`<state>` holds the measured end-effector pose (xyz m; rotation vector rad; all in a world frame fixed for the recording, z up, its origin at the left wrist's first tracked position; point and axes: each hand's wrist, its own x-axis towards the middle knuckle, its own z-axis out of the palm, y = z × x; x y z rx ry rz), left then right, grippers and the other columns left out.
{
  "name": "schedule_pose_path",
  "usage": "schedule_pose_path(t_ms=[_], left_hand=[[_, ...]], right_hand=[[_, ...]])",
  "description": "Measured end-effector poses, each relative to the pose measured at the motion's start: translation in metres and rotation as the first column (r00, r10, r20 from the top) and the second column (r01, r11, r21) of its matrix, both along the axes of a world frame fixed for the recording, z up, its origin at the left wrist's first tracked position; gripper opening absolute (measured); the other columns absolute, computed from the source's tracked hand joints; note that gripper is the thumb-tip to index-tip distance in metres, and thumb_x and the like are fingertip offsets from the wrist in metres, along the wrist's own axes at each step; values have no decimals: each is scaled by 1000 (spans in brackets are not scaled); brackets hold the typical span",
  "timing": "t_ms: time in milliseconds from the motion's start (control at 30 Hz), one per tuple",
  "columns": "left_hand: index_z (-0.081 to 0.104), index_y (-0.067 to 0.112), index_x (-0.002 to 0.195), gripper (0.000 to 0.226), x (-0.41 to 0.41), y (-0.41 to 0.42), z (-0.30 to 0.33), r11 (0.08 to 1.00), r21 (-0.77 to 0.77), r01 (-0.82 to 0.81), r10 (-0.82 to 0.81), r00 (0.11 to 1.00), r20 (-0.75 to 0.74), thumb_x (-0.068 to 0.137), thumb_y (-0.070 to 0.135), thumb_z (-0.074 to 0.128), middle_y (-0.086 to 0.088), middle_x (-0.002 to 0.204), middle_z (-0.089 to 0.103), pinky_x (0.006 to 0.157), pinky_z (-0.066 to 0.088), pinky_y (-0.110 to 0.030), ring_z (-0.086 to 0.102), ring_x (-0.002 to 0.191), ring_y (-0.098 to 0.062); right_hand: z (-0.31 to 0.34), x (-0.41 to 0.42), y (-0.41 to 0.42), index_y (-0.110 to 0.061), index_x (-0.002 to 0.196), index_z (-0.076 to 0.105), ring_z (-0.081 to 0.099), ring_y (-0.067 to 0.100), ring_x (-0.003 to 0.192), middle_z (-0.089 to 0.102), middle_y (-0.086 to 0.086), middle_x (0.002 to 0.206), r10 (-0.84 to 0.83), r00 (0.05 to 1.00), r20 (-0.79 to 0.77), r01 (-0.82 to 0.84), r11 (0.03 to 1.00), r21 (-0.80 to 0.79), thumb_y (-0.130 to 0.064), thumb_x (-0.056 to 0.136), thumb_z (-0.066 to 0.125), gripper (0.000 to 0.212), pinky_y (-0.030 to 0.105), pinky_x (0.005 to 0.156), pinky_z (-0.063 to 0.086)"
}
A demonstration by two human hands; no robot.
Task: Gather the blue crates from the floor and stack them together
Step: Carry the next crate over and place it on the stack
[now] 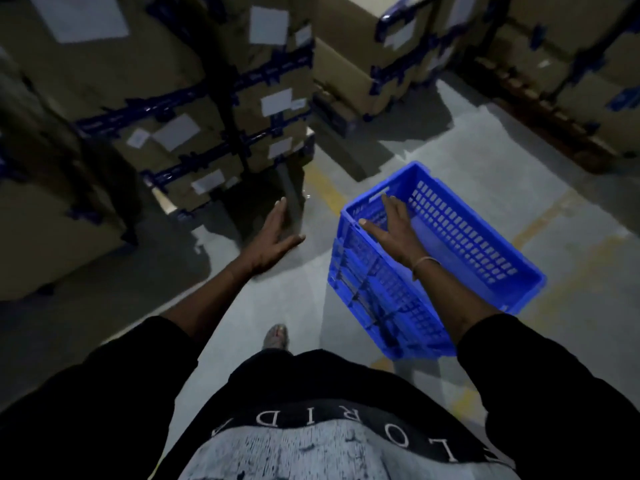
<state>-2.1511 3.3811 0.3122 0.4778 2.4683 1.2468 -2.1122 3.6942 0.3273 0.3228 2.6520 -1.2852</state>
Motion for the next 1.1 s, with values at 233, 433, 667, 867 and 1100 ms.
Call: schedule_pose_path(t_ms=[233,433,667,867,1100], left_hand=[[-2,42,160,99,83,-61,-2,958,5,-287,286,955,81,86,77,54,17,169,-5,125,23,-50,5,157,-12],[0,36,162,93,151,-110,2,869,51,-492,486,869,92,94,59,59,13,170,-3,108,37,-29,22,153,-19],[-1,43,160,93,235,-179,1,701,90,-708,697,706,127,93,61,60,13,170,-5,108,39,-33,34,148,-17],[-1,42,160,94,320,-255,-1,557,91,-825,816,565,124,91,65,58,15,169,-2,113,39,-37,38,145,-15],[2,39,161,90,442,-374,-10,364,106,-925,917,376,135,94,61,58,14,169,4,111,41,-37,43,142,-15]], right_hand=[[-3,-14,-62,-24,157,19,9,20,152,10,1,164,273,962,-31,-272,962,9,-58,89,61,87,44,122,18],[-4,-10,-137,-27,157,18,10,20,151,12,2,164,454,891,-20,-453,890,46,-75,81,54,97,40,122,17],[-2,15,-241,-29,157,18,13,24,151,11,1,164,650,760,3,-649,759,52,-66,85,60,92,41,119,18],[5,62,-356,-27,157,21,16,27,149,15,3,162,774,634,-10,-773,633,32,-60,88,61,86,45,119,20],[2,151,-521,-33,156,17,15,23,150,14,-1,163,879,477,3,-879,477,-8,-75,80,57,96,51,121,20]])
